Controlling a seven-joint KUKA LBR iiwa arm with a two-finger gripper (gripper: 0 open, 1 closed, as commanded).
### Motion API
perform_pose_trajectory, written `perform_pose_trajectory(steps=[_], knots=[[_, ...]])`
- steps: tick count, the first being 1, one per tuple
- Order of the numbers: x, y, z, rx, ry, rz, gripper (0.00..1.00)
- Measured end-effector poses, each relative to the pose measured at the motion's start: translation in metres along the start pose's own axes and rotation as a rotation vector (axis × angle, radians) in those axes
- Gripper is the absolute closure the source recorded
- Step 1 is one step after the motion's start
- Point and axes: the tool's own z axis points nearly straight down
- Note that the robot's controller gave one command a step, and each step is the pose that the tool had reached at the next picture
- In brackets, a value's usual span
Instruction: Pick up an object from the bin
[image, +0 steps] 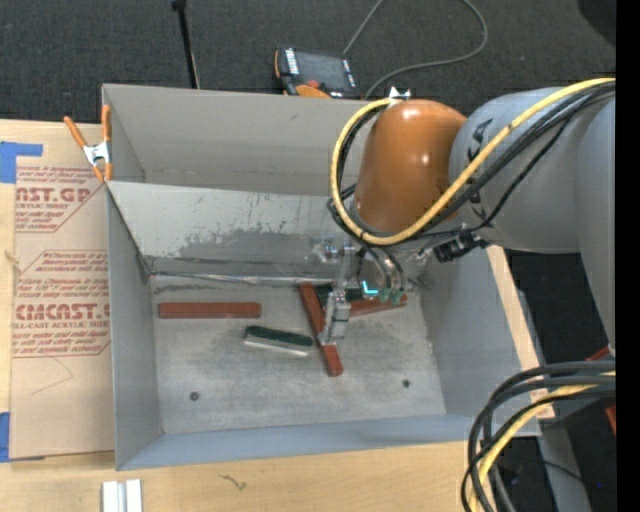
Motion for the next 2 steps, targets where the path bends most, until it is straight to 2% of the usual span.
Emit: perform_pose_trajectory(steps=[1,2], knots=[[-0.0002,-0.0100,0.1043,-0.002,-0.013,0.009,0.00],[-0.0024,-0.0097,0.0991,-0.002,-0.018,0.009,1.00]])
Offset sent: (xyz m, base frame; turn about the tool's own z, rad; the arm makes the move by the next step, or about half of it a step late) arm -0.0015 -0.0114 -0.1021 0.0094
